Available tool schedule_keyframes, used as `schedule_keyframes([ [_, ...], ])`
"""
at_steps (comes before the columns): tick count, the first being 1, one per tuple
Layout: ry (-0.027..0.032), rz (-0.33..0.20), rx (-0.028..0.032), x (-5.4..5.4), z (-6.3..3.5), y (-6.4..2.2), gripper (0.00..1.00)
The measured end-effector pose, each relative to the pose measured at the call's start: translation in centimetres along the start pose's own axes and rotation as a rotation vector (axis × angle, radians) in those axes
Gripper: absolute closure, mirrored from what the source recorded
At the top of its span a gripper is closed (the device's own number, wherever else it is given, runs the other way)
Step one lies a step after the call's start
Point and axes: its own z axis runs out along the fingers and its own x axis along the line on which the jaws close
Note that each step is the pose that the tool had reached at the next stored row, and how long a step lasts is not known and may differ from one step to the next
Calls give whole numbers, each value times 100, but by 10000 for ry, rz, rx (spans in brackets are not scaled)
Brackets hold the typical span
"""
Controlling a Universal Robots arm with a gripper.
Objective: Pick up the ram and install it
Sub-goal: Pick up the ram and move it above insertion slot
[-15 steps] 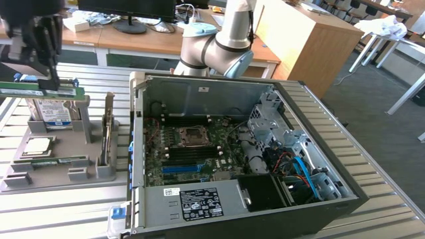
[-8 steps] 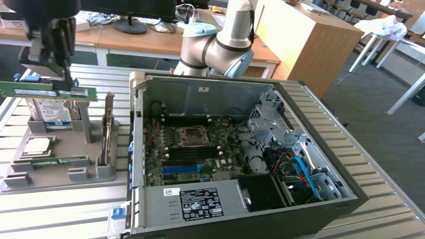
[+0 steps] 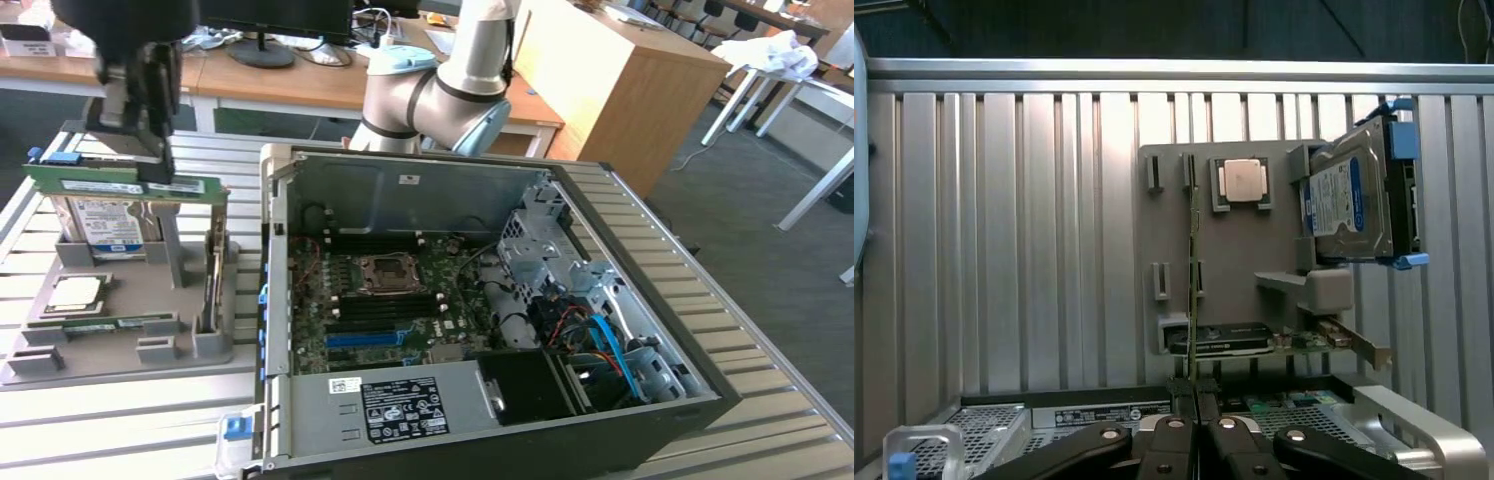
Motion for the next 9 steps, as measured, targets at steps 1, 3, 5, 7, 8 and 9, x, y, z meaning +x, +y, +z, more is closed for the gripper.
schedule_keyframes([
  [1, 0, 1, 0, -2, -1, -27, 89],
  [3, 0, 1, 0, -5, -4, -83, 89],
  [5, -1, -1, 0, -9, -8, -176, 89],
  [7, 0, -4, -2, -12, -12, -241, 89],
  [8, 0, -3, -3, -14, -13, -272, 89],
  [9, 1, -4, -4, -16, -15, -308, 89],
])
